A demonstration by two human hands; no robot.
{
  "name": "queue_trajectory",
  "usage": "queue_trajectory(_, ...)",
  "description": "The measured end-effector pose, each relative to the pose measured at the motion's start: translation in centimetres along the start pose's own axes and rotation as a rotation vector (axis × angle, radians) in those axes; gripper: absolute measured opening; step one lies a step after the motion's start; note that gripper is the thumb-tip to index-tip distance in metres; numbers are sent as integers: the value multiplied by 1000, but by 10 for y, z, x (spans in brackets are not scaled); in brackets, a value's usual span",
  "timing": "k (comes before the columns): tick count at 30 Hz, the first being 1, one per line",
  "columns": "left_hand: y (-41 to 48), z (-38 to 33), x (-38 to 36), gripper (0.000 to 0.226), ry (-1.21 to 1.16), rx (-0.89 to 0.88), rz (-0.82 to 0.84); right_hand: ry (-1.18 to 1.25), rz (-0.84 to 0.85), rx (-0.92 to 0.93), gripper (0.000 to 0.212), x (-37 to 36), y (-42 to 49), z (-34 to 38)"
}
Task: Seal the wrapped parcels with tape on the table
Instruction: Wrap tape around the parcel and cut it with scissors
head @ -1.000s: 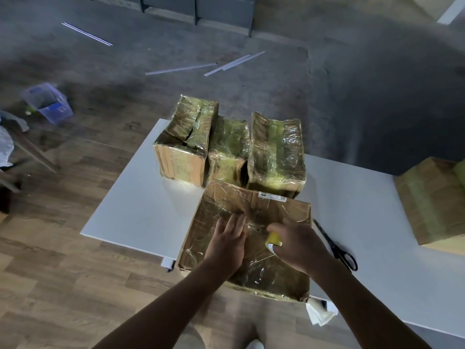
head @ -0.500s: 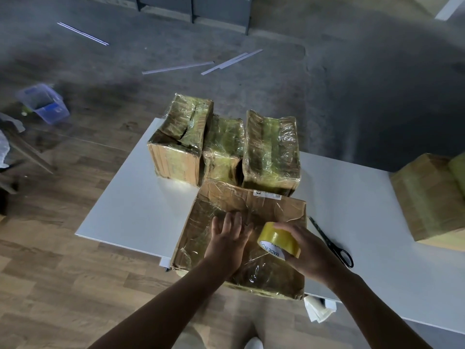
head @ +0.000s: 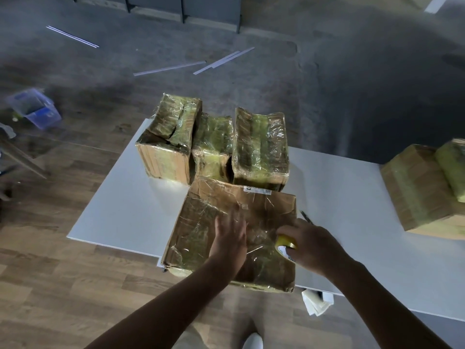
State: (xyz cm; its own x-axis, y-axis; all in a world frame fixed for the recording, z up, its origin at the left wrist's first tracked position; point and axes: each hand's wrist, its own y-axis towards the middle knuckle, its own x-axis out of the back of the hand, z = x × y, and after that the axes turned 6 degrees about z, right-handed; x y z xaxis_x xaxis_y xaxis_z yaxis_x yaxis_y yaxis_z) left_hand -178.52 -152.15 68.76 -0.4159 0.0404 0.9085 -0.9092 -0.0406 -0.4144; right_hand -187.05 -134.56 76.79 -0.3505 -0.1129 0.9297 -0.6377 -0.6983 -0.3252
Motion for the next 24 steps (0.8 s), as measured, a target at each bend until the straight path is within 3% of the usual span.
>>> queue_trajectory(2, -1, -9, -2, 61, -38, -91, -12, -14, 19, -4, 40, -2, 3, 1)
queue_trajectory(5, -2, -12, -4, 63, -137, -88, 40, -13, 2, 11, 42, -5, 7, 0)
queue_trajectory(12, -2, -17, -1, 66, -127, -98, 98, 307, -46, 12, 63, -22, -21, -31)
queue_trajectory(15, -1, -20, -3, 65, -88, -79, 79, 385, -151, 21, 57, -30, -28, -32)
queue_trajectory(20, -3, -19, -1, 62, -70, -84, 83, 137, -122, 57, 47, -27, -34, -38)
queue_trajectory(24, -3, -21, 3, 62, -31, -81, 117, 3, 17, -81, 45, -29, -55, -61)
